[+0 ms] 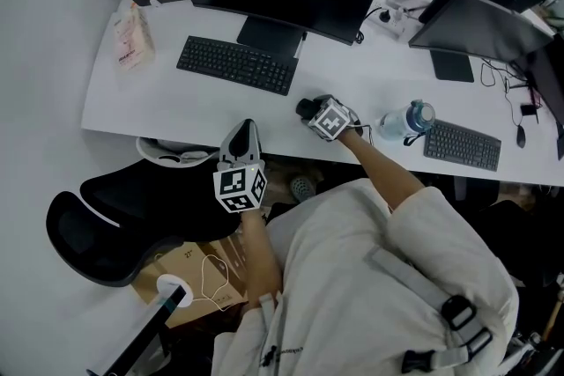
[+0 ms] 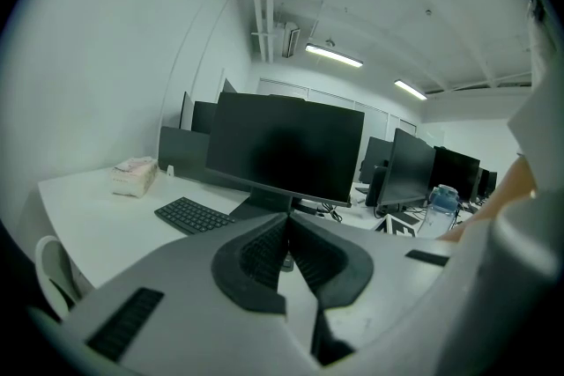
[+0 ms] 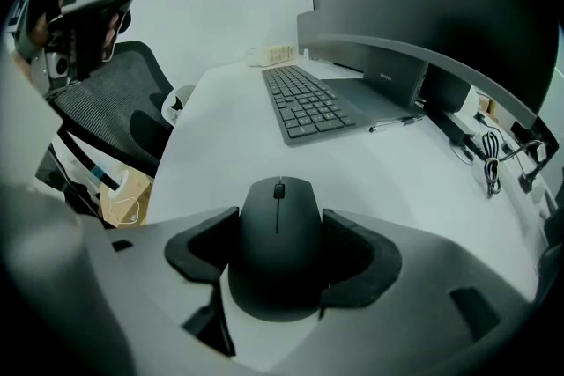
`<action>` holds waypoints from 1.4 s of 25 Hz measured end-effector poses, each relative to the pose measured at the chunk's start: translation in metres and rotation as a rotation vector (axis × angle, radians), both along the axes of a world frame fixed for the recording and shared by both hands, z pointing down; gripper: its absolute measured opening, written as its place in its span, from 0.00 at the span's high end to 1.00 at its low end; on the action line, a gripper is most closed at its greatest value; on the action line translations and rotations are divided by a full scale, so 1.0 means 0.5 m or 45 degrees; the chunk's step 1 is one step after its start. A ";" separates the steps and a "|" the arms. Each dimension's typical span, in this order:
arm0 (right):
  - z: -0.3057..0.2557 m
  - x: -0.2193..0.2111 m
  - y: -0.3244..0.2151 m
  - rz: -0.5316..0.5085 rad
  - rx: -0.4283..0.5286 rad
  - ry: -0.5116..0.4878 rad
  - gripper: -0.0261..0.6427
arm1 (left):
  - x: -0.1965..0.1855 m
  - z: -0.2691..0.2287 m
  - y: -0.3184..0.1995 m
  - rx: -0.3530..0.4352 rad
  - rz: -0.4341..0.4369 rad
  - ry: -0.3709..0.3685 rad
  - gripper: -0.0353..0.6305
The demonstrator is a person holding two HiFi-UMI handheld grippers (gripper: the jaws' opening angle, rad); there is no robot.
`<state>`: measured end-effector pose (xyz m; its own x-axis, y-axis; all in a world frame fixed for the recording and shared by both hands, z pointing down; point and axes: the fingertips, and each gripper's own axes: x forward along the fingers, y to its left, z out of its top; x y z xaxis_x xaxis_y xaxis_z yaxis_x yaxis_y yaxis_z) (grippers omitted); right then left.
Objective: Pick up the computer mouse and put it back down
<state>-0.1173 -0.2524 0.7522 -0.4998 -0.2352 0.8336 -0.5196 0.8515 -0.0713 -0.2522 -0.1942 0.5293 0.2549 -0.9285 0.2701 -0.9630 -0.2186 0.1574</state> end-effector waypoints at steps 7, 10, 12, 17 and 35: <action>-0.001 0.002 0.000 0.024 -0.010 0.009 0.50 | 0.010 0.000 0.004 -0.003 0.020 0.003 0.91; -0.001 0.004 -0.004 0.043 0.005 0.010 0.48 | 0.008 0.000 0.009 -0.003 0.022 0.000 0.91; -0.001 0.007 -0.006 0.056 0.012 0.014 0.45 | 0.006 0.000 0.014 -0.003 0.022 0.001 0.91; -0.013 0.010 -0.002 0.067 0.029 -0.003 0.44 | 0.007 0.001 0.023 -0.004 0.027 0.004 0.91; -0.162 0.026 0.003 0.229 0.178 -0.257 0.46 | 0.067 0.013 0.013 -0.016 0.077 0.021 0.91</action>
